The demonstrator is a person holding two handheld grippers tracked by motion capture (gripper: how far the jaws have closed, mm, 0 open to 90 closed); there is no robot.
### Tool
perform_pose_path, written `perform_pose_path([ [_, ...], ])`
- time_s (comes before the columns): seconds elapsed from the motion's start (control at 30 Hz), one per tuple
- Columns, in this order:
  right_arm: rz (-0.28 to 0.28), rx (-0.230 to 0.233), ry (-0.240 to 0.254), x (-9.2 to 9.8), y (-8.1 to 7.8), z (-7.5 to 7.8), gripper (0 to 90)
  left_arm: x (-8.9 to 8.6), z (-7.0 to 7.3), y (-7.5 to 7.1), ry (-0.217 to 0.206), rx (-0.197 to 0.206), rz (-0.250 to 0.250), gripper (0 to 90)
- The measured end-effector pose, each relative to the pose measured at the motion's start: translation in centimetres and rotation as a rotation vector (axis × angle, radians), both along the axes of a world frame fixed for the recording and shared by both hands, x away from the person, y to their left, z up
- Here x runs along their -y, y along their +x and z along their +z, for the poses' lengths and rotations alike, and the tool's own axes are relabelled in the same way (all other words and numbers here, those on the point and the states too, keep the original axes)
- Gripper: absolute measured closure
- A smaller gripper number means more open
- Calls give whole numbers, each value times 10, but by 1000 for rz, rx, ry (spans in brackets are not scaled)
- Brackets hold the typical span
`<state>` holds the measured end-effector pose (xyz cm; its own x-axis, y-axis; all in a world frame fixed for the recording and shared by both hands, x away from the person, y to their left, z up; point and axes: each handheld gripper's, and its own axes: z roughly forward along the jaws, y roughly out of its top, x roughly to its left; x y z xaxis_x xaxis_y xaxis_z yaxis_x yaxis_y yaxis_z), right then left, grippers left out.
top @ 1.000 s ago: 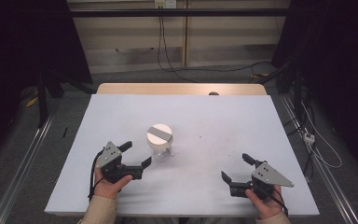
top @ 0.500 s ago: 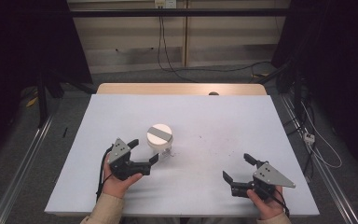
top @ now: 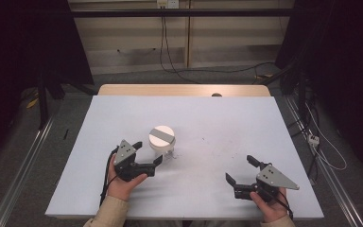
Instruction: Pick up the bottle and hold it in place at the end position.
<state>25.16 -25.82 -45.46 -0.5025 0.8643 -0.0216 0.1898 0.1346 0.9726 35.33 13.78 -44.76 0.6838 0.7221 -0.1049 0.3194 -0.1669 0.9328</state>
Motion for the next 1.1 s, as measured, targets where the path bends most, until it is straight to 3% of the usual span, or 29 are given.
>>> perform_pose_path([
  [0.6, -2, -2, 2, -1, 1, -1, 31, 14, -4, 7, -17, -5, 11, 81],
  [0.9, -9, 2, 9, 0, 1, 0, 32, 27, -10, 13, 1, -11, 30, 93],
  [1.1, -8, -3, 13, 1, 4, -2, 31, 30, -10, 17, -19, 3, 29, 105],
])
